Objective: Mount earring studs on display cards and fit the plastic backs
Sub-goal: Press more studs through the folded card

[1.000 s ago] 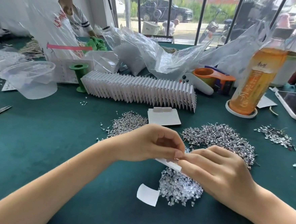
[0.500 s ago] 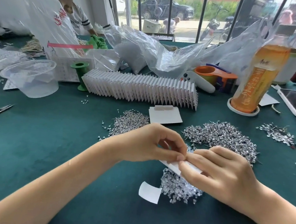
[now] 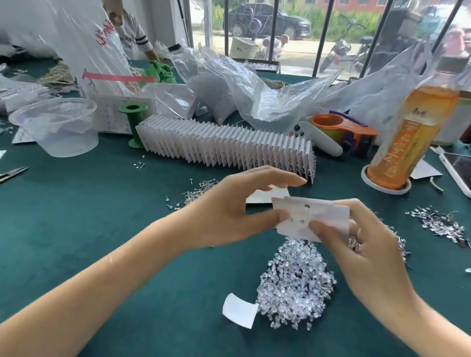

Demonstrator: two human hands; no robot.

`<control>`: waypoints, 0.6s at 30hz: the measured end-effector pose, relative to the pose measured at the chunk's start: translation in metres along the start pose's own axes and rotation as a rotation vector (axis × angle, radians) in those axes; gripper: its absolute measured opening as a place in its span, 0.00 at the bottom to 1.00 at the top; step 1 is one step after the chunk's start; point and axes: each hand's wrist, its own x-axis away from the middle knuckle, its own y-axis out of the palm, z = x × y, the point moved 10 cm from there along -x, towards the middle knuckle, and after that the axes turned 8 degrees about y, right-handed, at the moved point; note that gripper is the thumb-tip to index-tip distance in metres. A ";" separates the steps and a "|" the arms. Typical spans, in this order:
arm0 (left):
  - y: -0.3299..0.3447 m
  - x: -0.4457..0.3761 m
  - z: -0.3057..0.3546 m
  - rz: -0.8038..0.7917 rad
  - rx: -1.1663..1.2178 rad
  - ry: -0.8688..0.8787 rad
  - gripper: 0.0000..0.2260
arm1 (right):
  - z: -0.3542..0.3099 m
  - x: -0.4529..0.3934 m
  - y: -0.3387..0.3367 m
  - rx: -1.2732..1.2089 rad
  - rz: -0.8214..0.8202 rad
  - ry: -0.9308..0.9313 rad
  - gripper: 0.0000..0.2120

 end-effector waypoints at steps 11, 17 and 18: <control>-0.007 0.003 -0.004 -0.018 -0.505 0.098 0.32 | 0.014 -0.032 0.057 -0.592 -0.292 0.445 0.17; -0.047 0.035 -0.045 0.036 -0.490 -0.099 0.34 | 0.018 -0.045 0.082 -0.218 -0.364 0.401 0.15; -0.053 0.042 -0.052 0.043 -0.500 -0.127 0.34 | 0.017 -0.046 0.082 -0.081 -0.365 0.324 0.10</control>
